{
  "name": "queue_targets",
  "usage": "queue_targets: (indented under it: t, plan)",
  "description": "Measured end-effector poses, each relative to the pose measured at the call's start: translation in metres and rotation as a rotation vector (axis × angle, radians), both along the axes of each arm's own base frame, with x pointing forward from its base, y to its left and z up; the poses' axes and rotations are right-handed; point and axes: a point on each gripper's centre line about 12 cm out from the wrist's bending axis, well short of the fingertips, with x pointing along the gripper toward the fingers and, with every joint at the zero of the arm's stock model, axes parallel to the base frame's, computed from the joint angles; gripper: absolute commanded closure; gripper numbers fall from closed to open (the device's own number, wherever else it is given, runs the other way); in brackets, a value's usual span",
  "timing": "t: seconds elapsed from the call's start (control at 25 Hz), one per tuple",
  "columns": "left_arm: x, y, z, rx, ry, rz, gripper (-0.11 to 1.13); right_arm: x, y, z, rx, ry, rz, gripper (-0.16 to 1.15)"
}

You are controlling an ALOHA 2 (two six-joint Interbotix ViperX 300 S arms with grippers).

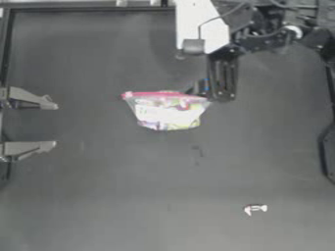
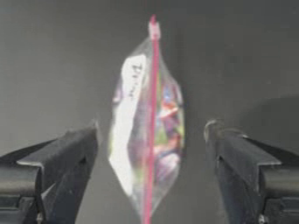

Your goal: Put candy in bag

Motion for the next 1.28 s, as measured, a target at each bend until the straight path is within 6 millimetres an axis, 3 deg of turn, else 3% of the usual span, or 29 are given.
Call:
queue_targets:
  t: [0.48, 1.28]
  plan:
    - [0.003, 0.002, -0.004, -0.004, 0.021, 0.009, 0.02, 0.037, -0.012, -0.021, 0.014, 0.069, 0.031, -0.01]
    - [0.002, 0.004, -0.007, -0.005, 0.029, 0.02, 0.02, 0.078, -0.005, -0.047, 0.034, 0.122, 0.087, -0.01]
